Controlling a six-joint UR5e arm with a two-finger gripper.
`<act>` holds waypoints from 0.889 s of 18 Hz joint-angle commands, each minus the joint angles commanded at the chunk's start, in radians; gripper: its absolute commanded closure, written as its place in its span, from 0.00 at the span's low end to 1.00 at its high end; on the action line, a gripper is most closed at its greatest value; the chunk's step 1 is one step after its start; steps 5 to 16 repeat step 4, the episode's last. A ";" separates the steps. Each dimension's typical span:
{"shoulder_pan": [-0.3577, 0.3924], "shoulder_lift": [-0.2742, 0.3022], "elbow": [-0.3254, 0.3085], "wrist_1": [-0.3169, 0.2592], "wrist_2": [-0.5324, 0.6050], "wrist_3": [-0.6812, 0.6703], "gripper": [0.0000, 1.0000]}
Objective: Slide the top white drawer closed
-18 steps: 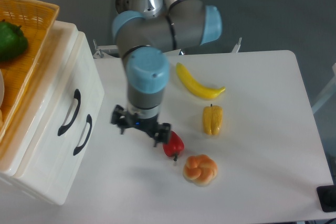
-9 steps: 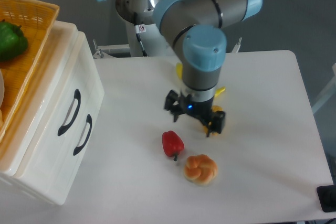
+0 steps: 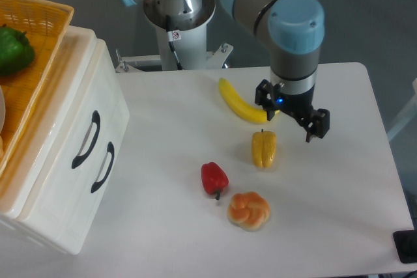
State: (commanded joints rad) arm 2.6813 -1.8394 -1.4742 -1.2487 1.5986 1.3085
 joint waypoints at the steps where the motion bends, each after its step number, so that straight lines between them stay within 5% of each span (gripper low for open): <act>1: 0.014 0.008 -0.002 0.000 -0.014 0.002 0.00; 16: 0.031 0.014 -0.002 0.000 -0.043 0.002 0.00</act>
